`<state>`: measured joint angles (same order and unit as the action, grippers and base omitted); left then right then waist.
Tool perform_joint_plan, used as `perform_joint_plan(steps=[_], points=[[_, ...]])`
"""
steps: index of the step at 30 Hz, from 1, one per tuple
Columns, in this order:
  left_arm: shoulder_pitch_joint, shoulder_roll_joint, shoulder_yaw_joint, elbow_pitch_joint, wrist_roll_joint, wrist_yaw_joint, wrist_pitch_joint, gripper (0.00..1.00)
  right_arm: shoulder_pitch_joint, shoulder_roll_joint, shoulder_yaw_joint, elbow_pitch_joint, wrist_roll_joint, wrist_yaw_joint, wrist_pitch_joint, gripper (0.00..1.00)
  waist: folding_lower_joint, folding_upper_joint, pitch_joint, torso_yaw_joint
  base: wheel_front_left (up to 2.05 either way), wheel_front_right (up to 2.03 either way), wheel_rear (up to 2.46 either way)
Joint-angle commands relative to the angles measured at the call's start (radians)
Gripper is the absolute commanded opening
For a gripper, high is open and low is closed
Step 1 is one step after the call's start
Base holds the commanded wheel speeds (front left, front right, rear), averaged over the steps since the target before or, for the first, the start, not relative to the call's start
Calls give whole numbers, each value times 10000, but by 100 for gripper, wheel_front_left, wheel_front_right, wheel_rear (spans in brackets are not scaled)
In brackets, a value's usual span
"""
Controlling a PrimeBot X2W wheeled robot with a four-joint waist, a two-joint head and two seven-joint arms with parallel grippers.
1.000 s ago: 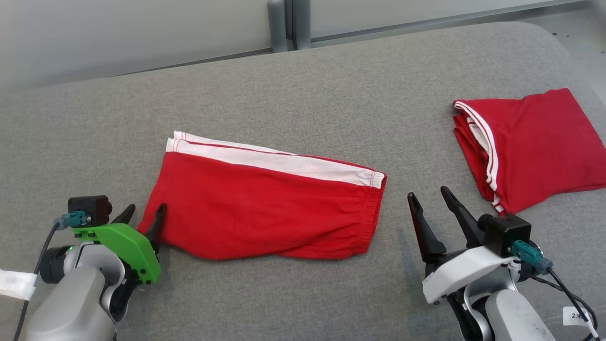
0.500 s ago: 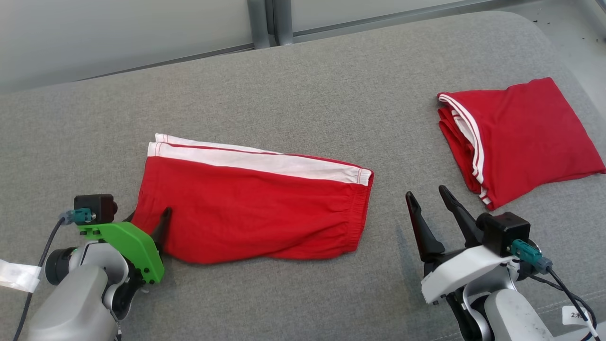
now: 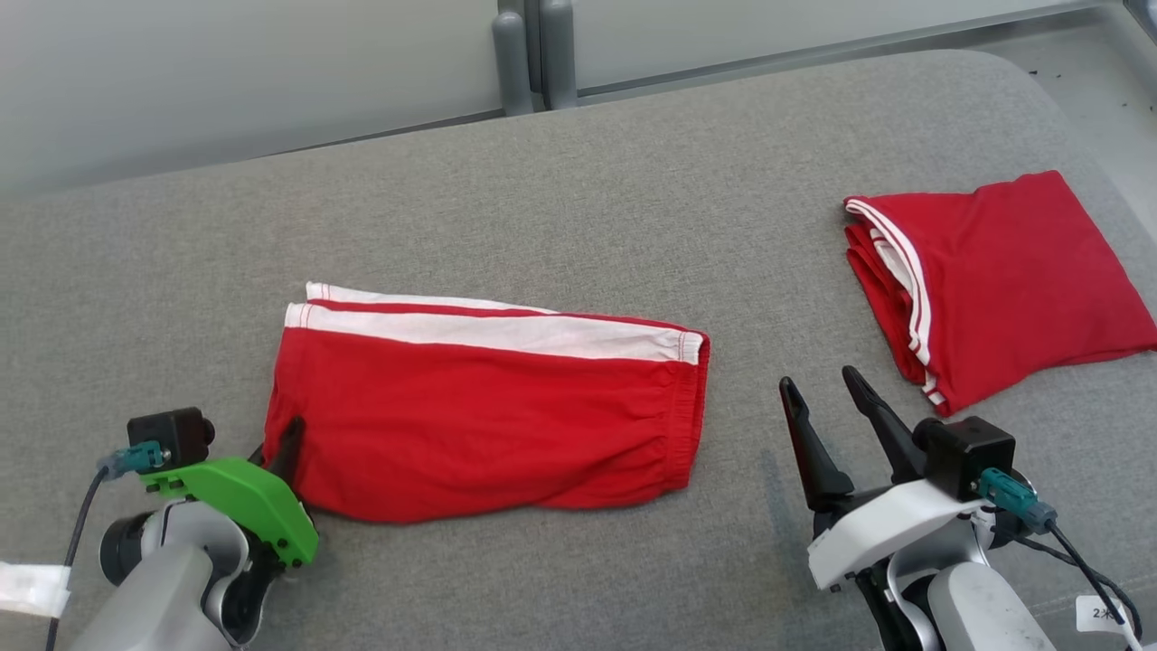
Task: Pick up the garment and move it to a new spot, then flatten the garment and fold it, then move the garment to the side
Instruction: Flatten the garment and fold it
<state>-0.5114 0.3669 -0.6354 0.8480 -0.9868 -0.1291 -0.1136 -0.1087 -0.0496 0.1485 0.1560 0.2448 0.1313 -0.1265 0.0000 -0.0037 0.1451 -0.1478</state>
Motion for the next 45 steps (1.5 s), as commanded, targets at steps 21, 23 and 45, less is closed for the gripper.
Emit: perform_joint_plan(steps=[21, 23, 45], points=[[3292, -64, 890, -3651, -546, 2321, -1258, 7, 466, -25, -276, -21, -126, -11, 463, 100, 0, 37, -746, 1065, 0, 0, 0], [3353, -22, 895, -3778, -490, 2422, -1267, 31, 449, -25, -270, -10, -113, -11, 490, 100, 0, 37, -757, 1073, 0, 0, 0], [4317, 30, 2397, -6957, 2247, 3350, -1510, 100, 390, -23, -111, 591, 406, -11, 978, 100, 0, 37, -1039, 1473, 0, 0, 0]])
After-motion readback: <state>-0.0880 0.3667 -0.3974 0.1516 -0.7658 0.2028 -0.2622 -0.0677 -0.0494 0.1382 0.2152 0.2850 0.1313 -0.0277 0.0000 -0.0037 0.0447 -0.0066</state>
